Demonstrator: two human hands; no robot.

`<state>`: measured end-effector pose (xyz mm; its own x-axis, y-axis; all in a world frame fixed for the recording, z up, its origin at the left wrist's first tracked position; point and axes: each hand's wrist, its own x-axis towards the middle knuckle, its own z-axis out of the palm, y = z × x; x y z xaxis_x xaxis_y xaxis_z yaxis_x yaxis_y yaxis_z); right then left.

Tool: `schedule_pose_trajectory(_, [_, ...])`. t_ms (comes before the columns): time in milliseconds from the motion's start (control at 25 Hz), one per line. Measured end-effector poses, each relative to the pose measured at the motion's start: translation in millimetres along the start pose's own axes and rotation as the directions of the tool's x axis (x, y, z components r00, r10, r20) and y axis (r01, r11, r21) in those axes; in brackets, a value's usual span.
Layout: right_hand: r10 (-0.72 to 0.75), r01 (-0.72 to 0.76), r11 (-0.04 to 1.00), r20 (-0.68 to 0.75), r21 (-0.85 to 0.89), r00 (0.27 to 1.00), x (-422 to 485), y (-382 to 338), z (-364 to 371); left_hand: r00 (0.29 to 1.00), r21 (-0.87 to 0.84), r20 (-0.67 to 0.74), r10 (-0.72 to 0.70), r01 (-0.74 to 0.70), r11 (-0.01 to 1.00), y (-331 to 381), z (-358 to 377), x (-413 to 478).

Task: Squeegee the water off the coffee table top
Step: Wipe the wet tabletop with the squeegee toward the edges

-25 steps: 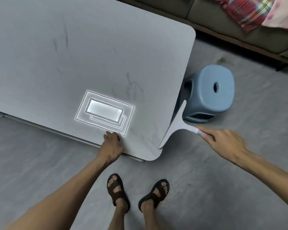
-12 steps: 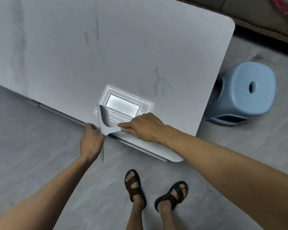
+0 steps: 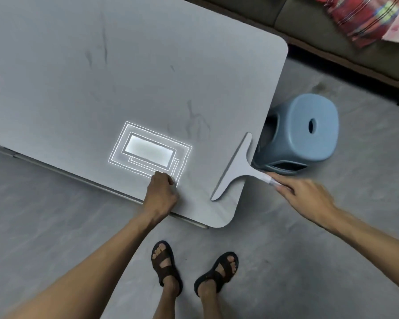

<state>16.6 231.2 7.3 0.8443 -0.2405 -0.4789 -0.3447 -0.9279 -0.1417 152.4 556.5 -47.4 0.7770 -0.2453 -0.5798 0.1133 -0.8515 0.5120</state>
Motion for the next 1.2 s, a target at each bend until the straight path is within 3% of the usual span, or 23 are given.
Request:
schedule_pose_trajectory(120, [0.097, -0.091, 0.985, 0.032, -0.144, 0.995, -34, 46, -22, 0.989, 0.177, 0.139, 0.039, -0.064, 0.982, 24, 25, 4])
schedule_pose_trajectory(200, [0.094, -0.097, 0.99, -0.035, -0.105, 0.995, -24, 56, -42, 0.977, 0.272, 0.215, 0.003, -0.063, 0.96, 30, 35, 6])
schedule_pose_trajectory(320, [0.165, -0.133, 0.968, -0.138, 0.213, 0.977, 41, 37, -74, 0.968, 0.319, 0.248, -0.039, -0.044, 0.947, 34, 38, 10])
schedule_pose_trajectory(440, [0.336, -0.241, 0.812, -0.09, 0.532, 0.937, 131, 4, -91, 0.962, 0.328, 0.265, -0.066, -0.026, 0.944, 37, 37, 13])
schedule_pose_trajectory(520, [0.443, -0.305, 0.687, -0.047, 0.66, 0.896, 179, -13, -96, 0.954, 0.33, 0.287, -0.082, -0.018, 0.944, 38, 38, 16])
schedule_pose_trajectory(560, [0.458, -0.332, 0.688, -0.031, 0.646, 0.888, 193, -19, -94, 0.952, 0.336, 0.295, -0.084, -0.021, 0.942, 38, 39, 17])
schedule_pose_trajectory(680, [0.377, -0.312, 0.776, -0.006, 0.548, 0.926, 184, -42, -78, 0.953, 0.359, 0.294, -0.078, -0.035, 0.933, 37, 40, 18])
schedule_pose_trajectory(840, [0.135, -0.1, 0.883, -0.045, 0.459, 0.99, 84, -63, -29, 0.957, 0.353, 0.287, -0.035, -0.072, 0.933, 33, 38, 13])
schedule_pose_trajectory(1200, [-0.1, 0.086, 0.975, 0.062, 0.203, 0.993, -89, 3, 55, 0.98, 0.252, 0.183, 0.074, -0.12, 0.96, 15, 29, -8])
